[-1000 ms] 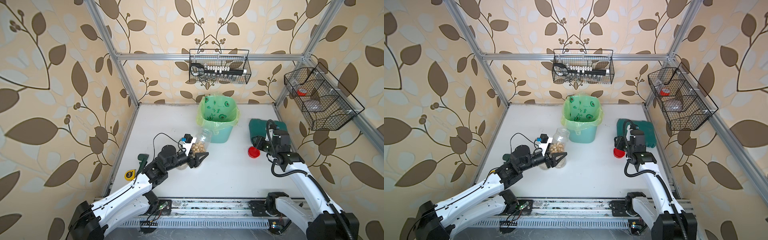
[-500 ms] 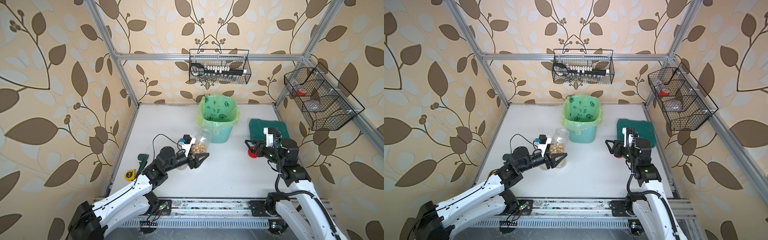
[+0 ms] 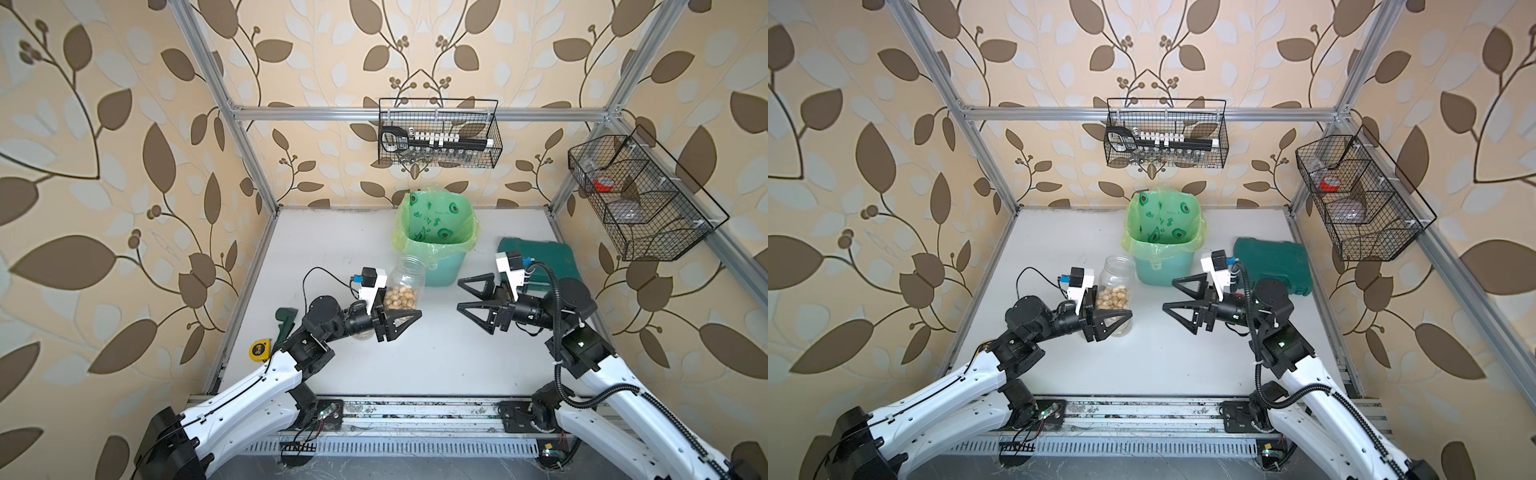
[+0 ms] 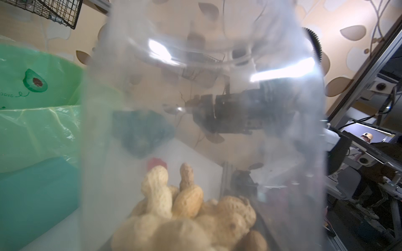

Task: Empty moldy peanuts from jars
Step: Pour the moldy peanuts from the jar into the trash bin.

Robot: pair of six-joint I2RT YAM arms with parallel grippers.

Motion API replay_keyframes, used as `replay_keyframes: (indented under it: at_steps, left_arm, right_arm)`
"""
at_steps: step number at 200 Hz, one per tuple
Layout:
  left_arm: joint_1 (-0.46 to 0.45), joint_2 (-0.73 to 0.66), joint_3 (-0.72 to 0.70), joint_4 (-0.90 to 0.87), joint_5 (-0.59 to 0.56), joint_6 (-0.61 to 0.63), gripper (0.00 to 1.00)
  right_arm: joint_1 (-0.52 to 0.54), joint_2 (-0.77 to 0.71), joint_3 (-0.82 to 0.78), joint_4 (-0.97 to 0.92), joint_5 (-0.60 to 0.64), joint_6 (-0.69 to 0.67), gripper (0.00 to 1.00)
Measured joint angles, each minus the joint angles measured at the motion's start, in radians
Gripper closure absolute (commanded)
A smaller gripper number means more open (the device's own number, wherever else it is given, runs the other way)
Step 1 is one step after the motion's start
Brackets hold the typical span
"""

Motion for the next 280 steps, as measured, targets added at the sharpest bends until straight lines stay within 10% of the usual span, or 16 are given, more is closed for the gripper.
replay_keyframes:
  at_steps: [43,280]
  left_arm:
    - [0.0,0.0,0.0,0.058,0.034,-0.05,0.72]
    - [-0.002,-0.005,0.01,0.172,0.112,-0.079,0.72]
  right_arm:
    - [0.207,0.18,0.109,0.08,0.076,-0.064,0.01]
    - [0.375,0.455,0.372,0.132,0.184,-0.134,0.04]
